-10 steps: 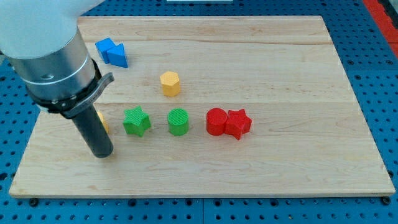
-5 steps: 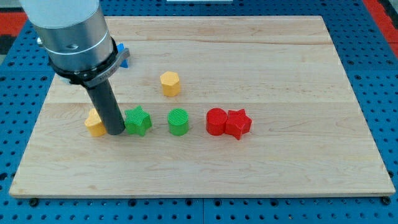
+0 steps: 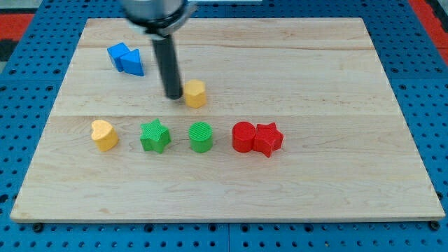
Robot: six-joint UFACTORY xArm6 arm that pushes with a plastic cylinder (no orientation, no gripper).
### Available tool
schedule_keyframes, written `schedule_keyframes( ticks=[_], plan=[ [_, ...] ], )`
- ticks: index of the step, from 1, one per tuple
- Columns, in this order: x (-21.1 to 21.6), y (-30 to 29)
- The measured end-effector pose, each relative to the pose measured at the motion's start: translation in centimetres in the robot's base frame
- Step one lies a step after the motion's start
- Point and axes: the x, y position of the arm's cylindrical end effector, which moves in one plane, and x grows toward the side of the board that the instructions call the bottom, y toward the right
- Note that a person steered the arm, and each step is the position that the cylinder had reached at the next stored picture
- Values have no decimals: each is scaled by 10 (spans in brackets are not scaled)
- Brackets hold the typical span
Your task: Move the yellow hexagon to the right of the red star
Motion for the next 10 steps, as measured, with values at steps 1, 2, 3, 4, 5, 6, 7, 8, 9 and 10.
schedule_keyframes(
  ticks=[1,2,3,4,5,6,7,8,9,10],
  plan=[
    [-7,95],
    [-7,161],
    [13,185],
    [19,216],
    [24,238],
    [58,242],
    [84,242],
    [75,247],
    [59,275],
    [72,319]
  ],
)
